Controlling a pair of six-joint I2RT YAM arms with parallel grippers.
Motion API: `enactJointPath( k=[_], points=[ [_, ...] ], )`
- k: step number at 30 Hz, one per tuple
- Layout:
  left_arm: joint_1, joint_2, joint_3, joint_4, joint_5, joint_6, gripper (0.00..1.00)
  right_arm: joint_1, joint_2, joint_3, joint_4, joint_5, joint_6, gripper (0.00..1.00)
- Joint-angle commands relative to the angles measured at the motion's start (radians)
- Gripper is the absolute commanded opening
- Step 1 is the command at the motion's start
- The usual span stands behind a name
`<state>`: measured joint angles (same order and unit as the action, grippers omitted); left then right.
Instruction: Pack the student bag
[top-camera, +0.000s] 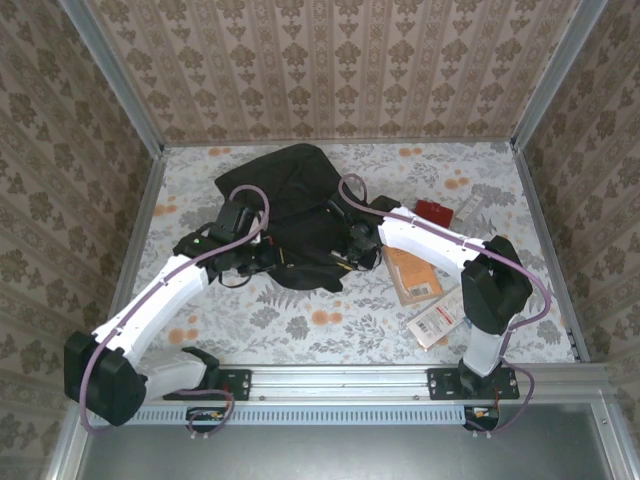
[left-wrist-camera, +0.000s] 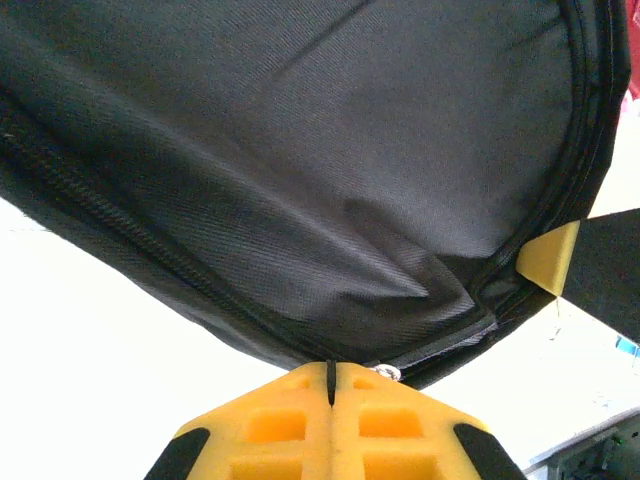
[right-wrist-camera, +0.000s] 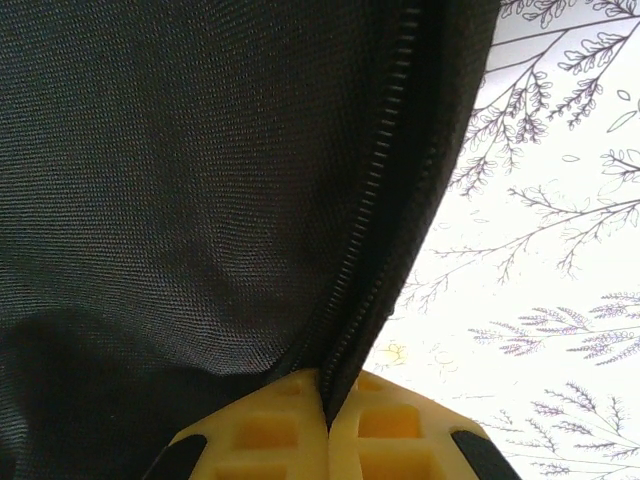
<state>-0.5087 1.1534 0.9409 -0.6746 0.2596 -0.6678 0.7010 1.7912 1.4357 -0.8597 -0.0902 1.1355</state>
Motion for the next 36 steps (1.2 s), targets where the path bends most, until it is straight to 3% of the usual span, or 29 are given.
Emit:
enactJointPath(
  k=[1,8,14,21,28,33,36],
  points=[
    [0.077,-0.049,0.016,-0.100,-0.045,0.051,0.00,-0.017,0.021,0.003,-0.096,0.124,-0.036,0.00],
    [0.184,-0.046,0.004,-0.128,-0.088,0.083,0.00,-0.017,0.013,0.007,-0.083,0.129,-0.072,0.00],
    [0.186,0.011,0.079,-0.119,-0.087,0.138,0.00,-0.012,0.024,0.060,-0.099,0.135,-0.154,0.03],
    [0.060,0.095,0.162,-0.066,0.024,0.165,0.00,-0.012,0.049,0.177,-0.094,0.045,-0.257,0.16],
    [-0.098,0.192,0.239,-0.005,0.117,0.157,0.00,-0.027,0.108,0.309,-0.183,0.096,-0.373,0.40],
    [-0.128,0.249,0.236,0.110,0.151,0.100,0.00,-0.054,0.006,0.237,-0.161,0.069,-0.275,0.54],
    [-0.135,0.274,0.227,0.185,0.170,0.065,0.00,-0.102,-0.088,0.107,-0.080,-0.020,-0.150,0.59]
  ],
)
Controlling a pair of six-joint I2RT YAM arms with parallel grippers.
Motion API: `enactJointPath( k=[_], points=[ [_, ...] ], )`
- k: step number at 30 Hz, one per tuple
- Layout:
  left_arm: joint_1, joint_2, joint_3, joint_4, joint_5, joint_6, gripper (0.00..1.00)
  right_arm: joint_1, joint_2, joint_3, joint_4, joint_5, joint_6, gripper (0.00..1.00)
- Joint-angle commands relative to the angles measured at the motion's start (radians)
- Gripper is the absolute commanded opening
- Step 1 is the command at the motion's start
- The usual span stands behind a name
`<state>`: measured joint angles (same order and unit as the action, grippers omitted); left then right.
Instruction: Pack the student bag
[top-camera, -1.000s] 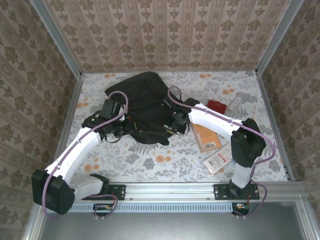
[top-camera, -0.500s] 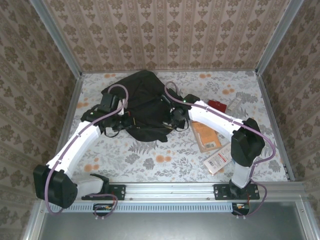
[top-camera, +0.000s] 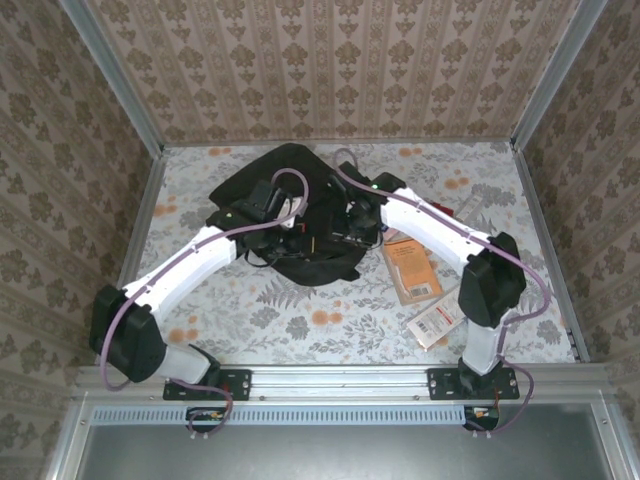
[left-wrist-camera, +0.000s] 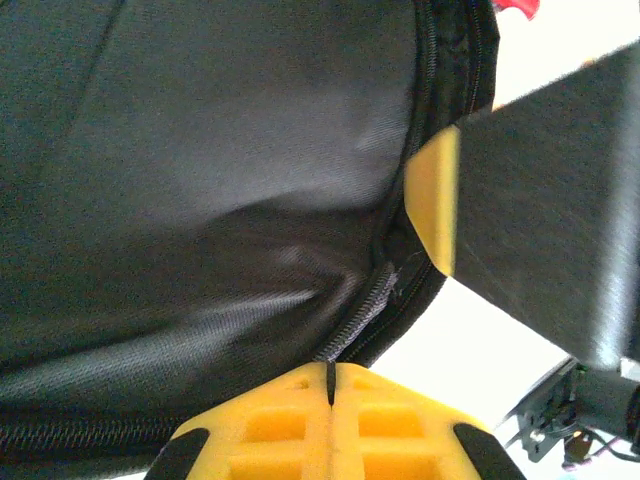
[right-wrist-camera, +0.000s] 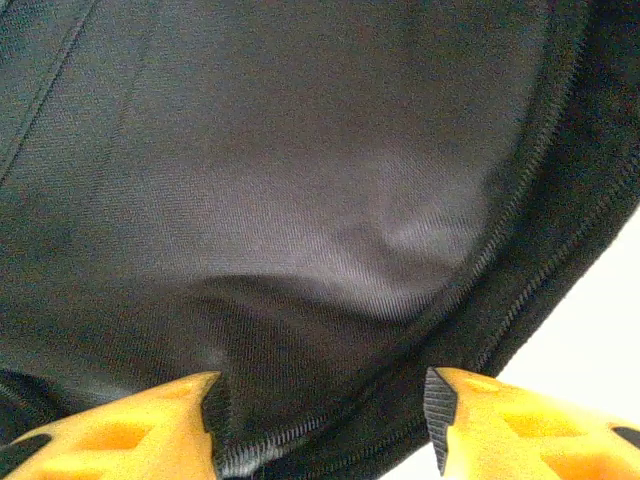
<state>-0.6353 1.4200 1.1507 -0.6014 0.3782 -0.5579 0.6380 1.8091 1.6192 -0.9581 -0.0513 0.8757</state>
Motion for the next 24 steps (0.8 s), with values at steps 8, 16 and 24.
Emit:
enactJointPath(
  k=[8,16,24],
  points=[
    [0.039,0.024,-0.071,0.248,0.098,-0.139,0.00,-0.054,-0.226,-0.345,0.267,-0.206,0.437,0.61],
    [0.056,0.006,-0.110,0.260,0.126,-0.145,0.00,-0.028,-0.175,-0.354,0.415,-0.171,0.569,0.66],
    [0.075,-0.006,-0.132,0.260,0.130,-0.148,0.00,0.012,-0.109,-0.354,0.409,-0.176,0.611,0.55]
  ],
)
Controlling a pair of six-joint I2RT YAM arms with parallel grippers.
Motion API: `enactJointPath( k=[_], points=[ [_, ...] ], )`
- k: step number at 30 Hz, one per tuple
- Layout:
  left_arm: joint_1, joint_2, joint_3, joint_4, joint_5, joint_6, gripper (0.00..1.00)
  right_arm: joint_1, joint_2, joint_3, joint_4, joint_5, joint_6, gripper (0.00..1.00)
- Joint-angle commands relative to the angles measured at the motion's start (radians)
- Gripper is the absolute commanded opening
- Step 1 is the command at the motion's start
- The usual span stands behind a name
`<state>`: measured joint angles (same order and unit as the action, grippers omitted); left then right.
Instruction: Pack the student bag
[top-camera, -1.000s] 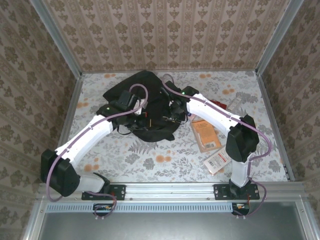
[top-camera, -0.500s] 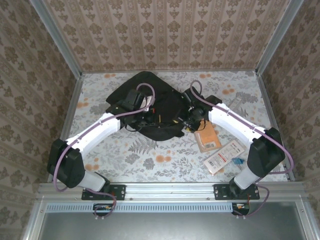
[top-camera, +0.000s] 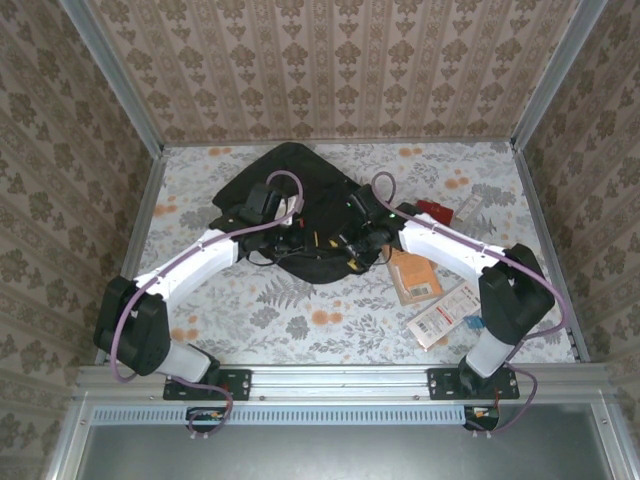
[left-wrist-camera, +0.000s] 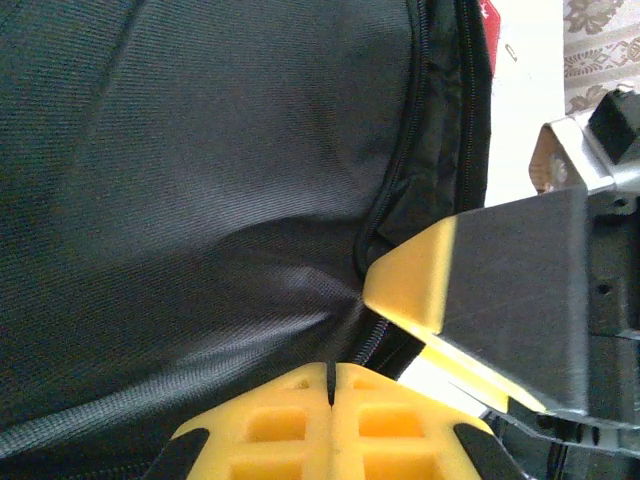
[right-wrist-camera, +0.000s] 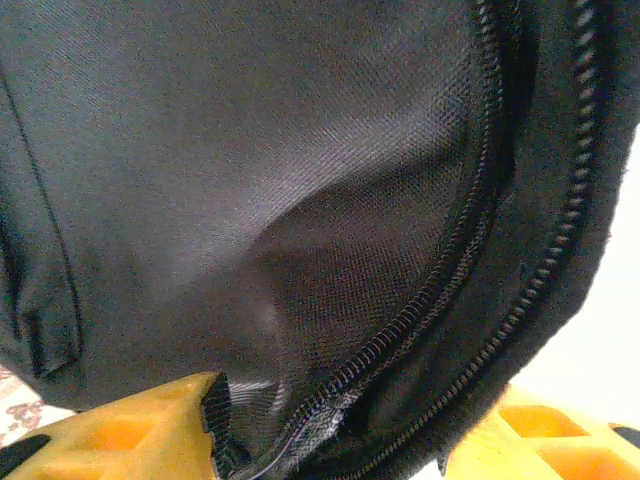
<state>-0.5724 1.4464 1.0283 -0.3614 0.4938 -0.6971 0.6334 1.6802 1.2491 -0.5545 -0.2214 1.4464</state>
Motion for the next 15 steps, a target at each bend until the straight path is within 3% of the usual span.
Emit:
enactJointPath(
  k=[1,3,10,15],
  points=[
    [0.014,-0.034,-0.009,0.019,0.014,-0.007,0.00,0.021,0.025,0.014,0.002,0.000,0.040,0.53],
    [0.018,-0.038,-0.009,0.009,0.013,0.000,0.00,0.028,0.028,0.003,0.008,0.010,0.040,0.46],
    [0.060,-0.087,-0.045,-0.048,-0.009,0.031,0.00,0.028,0.026,-0.010,-0.031,0.059,0.020,0.05],
    [0.090,-0.139,-0.079,-0.096,-0.028,0.057,0.00,0.025,0.037,-0.001,-0.082,0.086,-0.007,0.00]
  ],
)
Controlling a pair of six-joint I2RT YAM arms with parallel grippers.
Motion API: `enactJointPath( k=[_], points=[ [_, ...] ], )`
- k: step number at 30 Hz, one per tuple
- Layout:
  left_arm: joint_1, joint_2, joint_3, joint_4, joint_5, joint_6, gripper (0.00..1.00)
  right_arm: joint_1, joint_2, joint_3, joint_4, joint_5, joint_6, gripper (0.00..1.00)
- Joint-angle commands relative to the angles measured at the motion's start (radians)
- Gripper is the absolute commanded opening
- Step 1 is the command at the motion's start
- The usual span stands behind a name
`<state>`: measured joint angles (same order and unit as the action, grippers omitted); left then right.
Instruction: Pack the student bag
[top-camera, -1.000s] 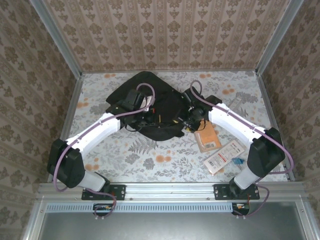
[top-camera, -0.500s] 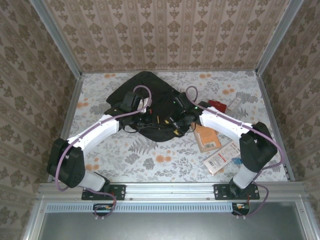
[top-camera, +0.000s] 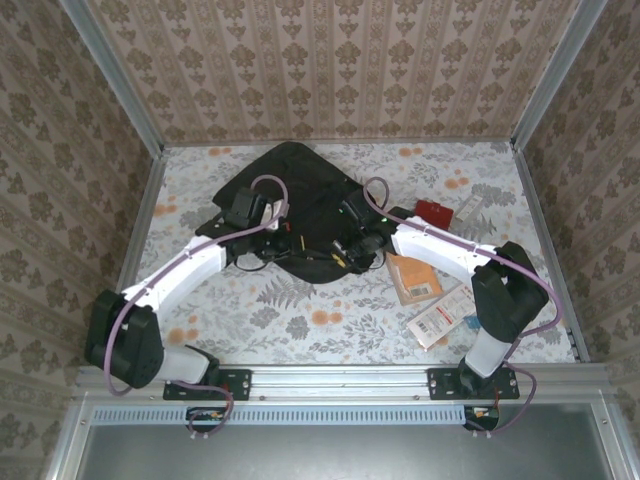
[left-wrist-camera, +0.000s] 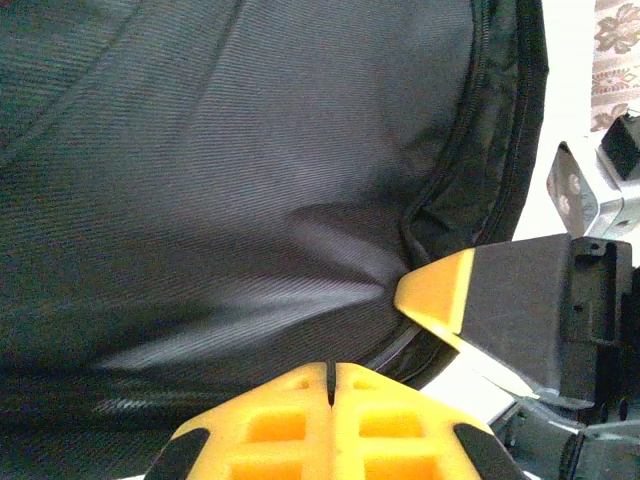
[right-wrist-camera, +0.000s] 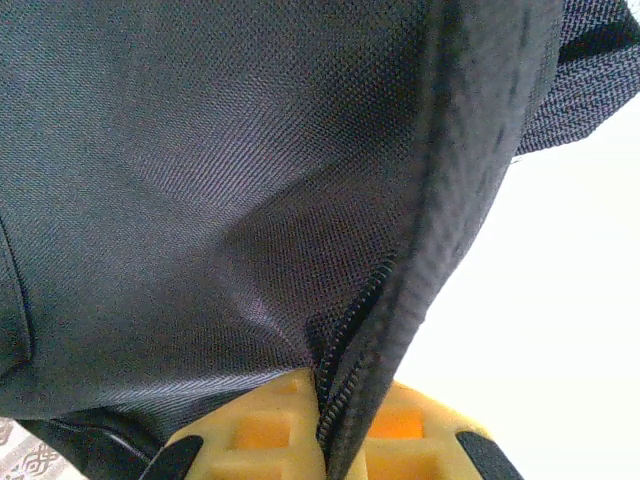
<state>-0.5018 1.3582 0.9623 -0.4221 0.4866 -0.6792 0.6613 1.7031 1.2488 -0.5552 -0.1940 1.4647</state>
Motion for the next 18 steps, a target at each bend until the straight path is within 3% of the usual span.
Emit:
enactJointPath(
  k=[1,4,11,18],
  points=[
    [0.026,-0.062,-0.022,-0.043,-0.023,0.044,0.00,-0.003,0.013,0.001,-0.088,0.064,-0.029,0.00],
    [0.039,-0.095,-0.046,-0.062,-0.029,0.052,0.00,-0.006,0.014,0.000,-0.097,0.077,-0.035,0.00],
    [0.159,-0.173,-0.084,-0.130,-0.087,0.082,0.00,-0.011,0.015,-0.004,-0.096,0.082,-0.049,0.00],
    [0.235,-0.163,-0.058,-0.175,-0.181,0.095,0.00,-0.006,0.026,0.003,-0.086,0.069,-0.074,0.00]
  ],
)
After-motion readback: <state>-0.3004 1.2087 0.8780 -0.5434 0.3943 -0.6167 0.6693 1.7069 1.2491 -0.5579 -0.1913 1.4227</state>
